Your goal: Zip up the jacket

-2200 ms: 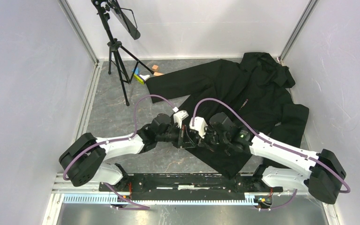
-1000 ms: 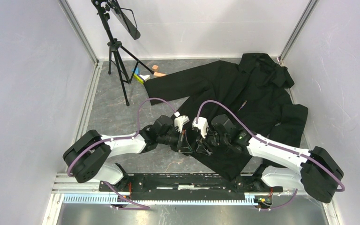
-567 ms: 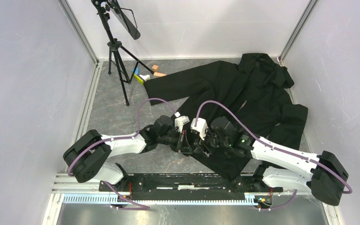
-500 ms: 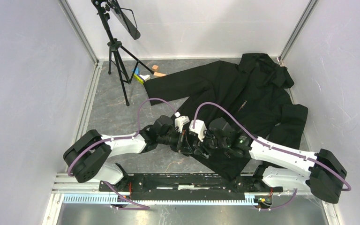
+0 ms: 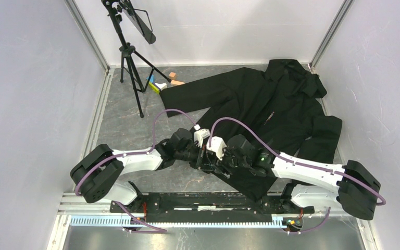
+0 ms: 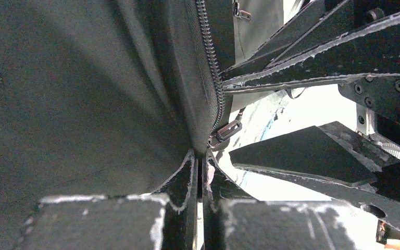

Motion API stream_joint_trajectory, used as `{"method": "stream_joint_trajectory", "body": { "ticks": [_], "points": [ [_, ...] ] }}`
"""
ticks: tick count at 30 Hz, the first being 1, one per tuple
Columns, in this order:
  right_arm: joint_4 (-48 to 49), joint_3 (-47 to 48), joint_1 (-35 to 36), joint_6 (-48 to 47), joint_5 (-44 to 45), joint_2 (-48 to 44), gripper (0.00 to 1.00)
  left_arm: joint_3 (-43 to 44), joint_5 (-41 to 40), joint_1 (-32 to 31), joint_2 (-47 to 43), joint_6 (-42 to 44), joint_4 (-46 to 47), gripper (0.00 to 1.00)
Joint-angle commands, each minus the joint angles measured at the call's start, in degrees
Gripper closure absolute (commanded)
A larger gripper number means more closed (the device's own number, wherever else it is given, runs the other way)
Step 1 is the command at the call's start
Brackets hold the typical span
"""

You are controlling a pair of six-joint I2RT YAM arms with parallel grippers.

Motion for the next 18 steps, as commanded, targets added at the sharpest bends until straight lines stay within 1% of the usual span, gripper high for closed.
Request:
{"method": "stream_joint_trajectory", "body": {
  "ticks": [1,5,11,15,18],
  "points": [
    [2.4,-0.4,1.4,-0.1,4.6,0.6,0.41,-0.9,1.5,-0.3,-0.5,1.3,0.2,0.98],
    [2.6,-0.8,2.3,-0.1,6.3,1.1,0.41,-0.9,1.4,-0.3,-0.4,1.1,0.2,0.98],
    [2.1,-0.8,4.6,-0.5,12.0,2.0,0.43,-1.2,1.3,-0.3,-0.5,0.7,0.7,0.98],
    [2.8,-1.1,5.2,0.3,14.0,2.0,0.48,-1.2,1.3,-0.3,-0.9,0.6,0.7,0.98],
    [3.1,-1.2,5.6,0.5,14.9,1.6,0.56,-1.3,1.3,-0.3,-1.0,0.5,0.9,0.98]
  ]
}}
